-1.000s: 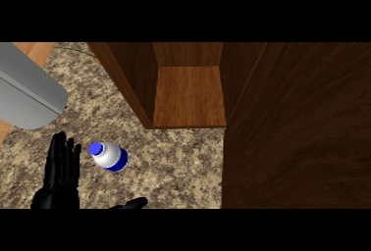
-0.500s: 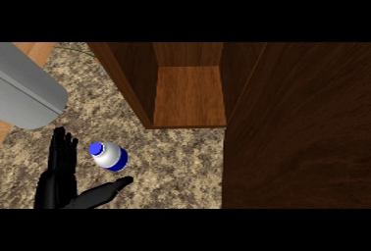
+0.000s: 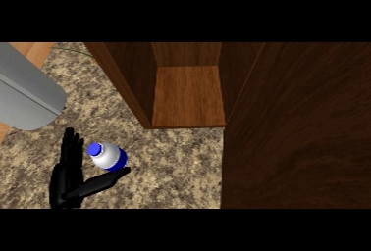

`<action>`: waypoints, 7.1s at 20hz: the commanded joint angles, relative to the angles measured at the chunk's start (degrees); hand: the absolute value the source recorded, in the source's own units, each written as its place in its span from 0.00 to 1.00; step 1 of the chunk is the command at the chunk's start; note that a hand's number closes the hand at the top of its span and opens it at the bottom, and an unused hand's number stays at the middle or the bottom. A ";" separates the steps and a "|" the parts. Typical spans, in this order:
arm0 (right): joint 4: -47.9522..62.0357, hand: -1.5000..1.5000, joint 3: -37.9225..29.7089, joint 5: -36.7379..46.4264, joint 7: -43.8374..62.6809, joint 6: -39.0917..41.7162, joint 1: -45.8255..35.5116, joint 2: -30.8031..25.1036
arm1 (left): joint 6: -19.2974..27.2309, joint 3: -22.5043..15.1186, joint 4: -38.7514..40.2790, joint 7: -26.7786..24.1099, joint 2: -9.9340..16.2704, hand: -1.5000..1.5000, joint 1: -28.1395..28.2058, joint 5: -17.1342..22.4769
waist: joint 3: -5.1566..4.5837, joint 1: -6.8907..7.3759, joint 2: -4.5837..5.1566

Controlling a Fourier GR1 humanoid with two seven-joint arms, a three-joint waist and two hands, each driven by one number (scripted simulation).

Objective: Pick up the bottled water, place it into the cabinet and close the cabinet

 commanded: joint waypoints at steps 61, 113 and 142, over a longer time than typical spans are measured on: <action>-8.17 0.00 -11.16 -19.03 -5.15 0.25 12.09 -8.06 | -32.27 4.53 23.28 -16.71 -4.02 1.00 -19.62 8.13 | 0.16 1.70 -0.29; -4.94 0.00 -9.07 -21.51 -6.14 4.15 11.22 -10.09 | 3.58 -2.36 71.39 -13.64 -6.65 0.00 -72.20 8.44 | 0.04 -2.43 1.00; -4.66 0.00 -10.73 -19.26 -5.17 2.77 8.38 -8.32 | -1.69 -3.45 64.72 -24.95 -9.49 0.00 -71.69 16.98 | 0.10 -1.26 -0.05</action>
